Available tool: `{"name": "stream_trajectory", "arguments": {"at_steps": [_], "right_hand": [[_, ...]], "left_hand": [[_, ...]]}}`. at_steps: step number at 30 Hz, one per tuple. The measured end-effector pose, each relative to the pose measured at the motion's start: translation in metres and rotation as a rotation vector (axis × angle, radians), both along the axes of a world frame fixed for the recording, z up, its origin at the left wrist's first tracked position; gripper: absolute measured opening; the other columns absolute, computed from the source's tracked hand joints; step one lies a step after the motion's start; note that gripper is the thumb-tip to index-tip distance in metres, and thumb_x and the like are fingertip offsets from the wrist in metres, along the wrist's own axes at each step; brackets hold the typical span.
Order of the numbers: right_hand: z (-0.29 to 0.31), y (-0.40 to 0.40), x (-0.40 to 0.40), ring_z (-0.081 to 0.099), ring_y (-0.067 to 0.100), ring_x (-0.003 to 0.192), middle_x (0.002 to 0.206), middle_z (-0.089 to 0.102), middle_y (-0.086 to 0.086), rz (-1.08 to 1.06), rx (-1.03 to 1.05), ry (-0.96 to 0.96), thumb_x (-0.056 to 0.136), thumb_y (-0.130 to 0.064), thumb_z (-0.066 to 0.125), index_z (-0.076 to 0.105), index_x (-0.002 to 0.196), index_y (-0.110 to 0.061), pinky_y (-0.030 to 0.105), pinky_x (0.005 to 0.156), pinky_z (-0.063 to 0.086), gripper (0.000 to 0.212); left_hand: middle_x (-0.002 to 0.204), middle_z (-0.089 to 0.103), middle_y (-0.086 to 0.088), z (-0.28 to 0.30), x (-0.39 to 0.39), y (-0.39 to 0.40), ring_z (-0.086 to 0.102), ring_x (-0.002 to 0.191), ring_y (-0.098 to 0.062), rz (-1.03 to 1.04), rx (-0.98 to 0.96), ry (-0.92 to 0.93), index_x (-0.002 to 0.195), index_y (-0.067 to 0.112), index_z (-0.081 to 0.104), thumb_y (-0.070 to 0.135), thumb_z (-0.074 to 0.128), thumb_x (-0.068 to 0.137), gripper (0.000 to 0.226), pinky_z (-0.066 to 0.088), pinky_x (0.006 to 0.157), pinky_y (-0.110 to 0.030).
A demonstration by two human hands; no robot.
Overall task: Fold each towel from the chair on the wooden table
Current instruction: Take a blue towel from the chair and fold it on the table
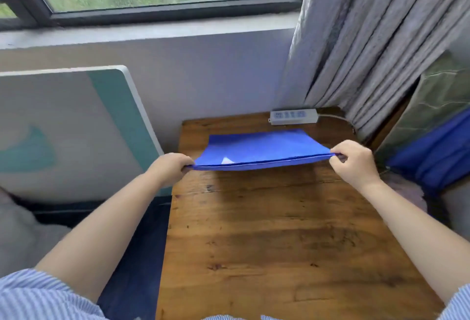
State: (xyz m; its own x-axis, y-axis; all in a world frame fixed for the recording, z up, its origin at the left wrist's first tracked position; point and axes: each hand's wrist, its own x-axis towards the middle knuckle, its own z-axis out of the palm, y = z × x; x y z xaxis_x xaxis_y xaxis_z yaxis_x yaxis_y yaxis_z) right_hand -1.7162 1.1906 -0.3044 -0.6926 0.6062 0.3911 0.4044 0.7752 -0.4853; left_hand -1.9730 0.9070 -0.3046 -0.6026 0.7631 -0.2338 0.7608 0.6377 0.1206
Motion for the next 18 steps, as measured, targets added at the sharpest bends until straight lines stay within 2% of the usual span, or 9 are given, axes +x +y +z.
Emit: {"name": "stream_trajectory", "arguments": {"at_steps": [5,8,13,15,18], "right_hand": [[-0.07,-0.036,0.063,0.065,0.035,0.078,0.077,0.066,0.026,0.015,-0.196,-0.309,0.067,0.016,0.061,0.067,0.074,0.012,0.039,0.072,0.048,0.01],[-0.103,-0.056,0.095,0.062,0.033,0.085,0.087,0.065,0.024,0.055,-0.279,-0.518,0.074,0.008,0.057,0.066,0.081,0.009,0.039,0.075,0.046,0.011],[-0.136,-0.088,0.138,0.061,0.029,0.095,0.099,0.064,0.016,0.067,-0.292,-0.719,0.082,0.0,0.053,0.066,0.09,0.003,0.037,0.079,0.045,0.016],[-0.144,-0.096,0.148,0.057,0.027,0.102,0.101,0.065,0.013,0.065,-0.257,-0.772,0.084,-0.003,0.053,0.066,0.093,0.001,0.034,0.083,0.044,0.017],[-0.153,-0.106,0.154,0.05,0.022,0.111,0.106,0.064,0.007,0.074,-0.213,-0.867,0.088,-0.008,0.05,0.066,0.099,-0.003,0.03,0.088,0.044,0.02]], "left_hand": [[0.119,0.063,-0.003,-0.06,0.051,-0.027,0.055,0.111,-0.024,-0.15,-0.287,-0.085,0.116,0.018,0.061,0.022,0.041,0.096,0.029,0.042,0.086,-0.03],[0.112,0.064,-0.007,-0.09,0.082,-0.048,0.056,0.105,-0.026,-0.198,-0.406,-0.165,0.112,0.015,0.062,0.023,0.04,0.096,0.028,0.045,0.082,-0.033],[0.108,0.063,-0.004,-0.125,0.122,-0.08,0.057,0.1,-0.022,-0.221,-0.364,-0.219,0.105,0.011,0.063,0.02,0.045,0.094,0.023,0.038,0.069,-0.026],[0.104,0.062,-0.003,-0.132,0.132,-0.089,0.056,0.098,-0.021,-0.228,-0.336,-0.231,0.1,0.011,0.063,0.018,0.046,0.093,0.021,0.041,0.07,-0.028],[0.09,0.053,-0.002,-0.142,0.142,-0.099,0.051,0.086,-0.019,-0.2,-0.288,-0.261,0.077,0.016,0.05,0.016,0.047,0.09,0.013,0.038,0.066,-0.027]]}}
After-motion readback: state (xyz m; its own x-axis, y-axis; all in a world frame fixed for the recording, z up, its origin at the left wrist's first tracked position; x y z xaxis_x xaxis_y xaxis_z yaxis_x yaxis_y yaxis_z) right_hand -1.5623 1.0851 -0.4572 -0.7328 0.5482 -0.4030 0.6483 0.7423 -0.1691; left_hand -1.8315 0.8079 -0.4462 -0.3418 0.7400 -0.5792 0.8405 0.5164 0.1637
